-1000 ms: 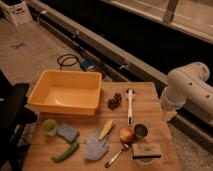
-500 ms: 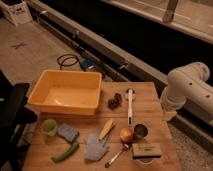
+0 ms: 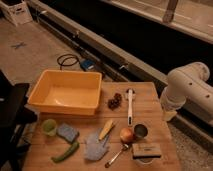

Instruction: Place grapes in plastic cup

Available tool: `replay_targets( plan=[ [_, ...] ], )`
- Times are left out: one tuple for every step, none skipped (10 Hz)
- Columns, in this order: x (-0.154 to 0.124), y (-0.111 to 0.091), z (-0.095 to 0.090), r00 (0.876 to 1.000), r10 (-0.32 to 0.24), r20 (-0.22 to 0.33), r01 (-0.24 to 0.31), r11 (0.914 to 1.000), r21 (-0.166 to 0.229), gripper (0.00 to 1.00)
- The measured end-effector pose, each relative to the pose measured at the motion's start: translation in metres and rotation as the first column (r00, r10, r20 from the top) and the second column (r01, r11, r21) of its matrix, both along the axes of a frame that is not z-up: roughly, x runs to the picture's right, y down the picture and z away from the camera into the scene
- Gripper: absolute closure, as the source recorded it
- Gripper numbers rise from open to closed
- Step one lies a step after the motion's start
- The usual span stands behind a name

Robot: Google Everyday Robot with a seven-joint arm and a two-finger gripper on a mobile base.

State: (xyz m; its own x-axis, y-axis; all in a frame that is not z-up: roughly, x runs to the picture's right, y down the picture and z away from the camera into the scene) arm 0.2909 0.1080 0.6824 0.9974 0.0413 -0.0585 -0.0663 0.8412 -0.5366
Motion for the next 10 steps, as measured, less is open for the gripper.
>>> replay_targets(
  plan=[
    [0.0, -0.0001, -0.0001, 1.0, 0.0, 0.0, 0.0, 1.0, 0.0, 0.35],
    [0.0, -0.0001, -0.0001, 1.0, 0.0, 0.0, 0.0, 1.0, 0.0, 0.35],
    [0.0, -0.0001, -0.0001, 1.0, 0.0, 0.0, 0.0, 1.0, 0.0, 0.35],
    [0.0, -0.0001, -0.0001, 1.0, 0.0, 0.0, 0.0, 1.0, 0.0, 0.35],
    [0.0, -0.0001, -0.0001, 1.0, 0.0, 0.0, 0.0, 1.0, 0.0, 0.35],
    [0.0, -0.0001, -0.0001, 1.0, 0.0, 0.0, 0.0, 1.0, 0.0, 0.35],
    [0.0, -0.0001, -0.0001, 1.0, 0.0, 0.0, 0.0, 1.0, 0.0, 0.35],
    [0.0006, -0.0008, -0.0004, 1.0, -0.003, 0.004, 0.003, 1.0, 0.003, 0.35],
    [0.0001, -0.0027, -0.0014, 1.0, 0.002, 0.024, -0.002, 1.0, 0.009, 0.35],
    [-0.0016, -0.0094, -0.0007, 0.999, 0.012, 0.05, -0.013, 0.9998, 0.017, 0.35]
  ],
)
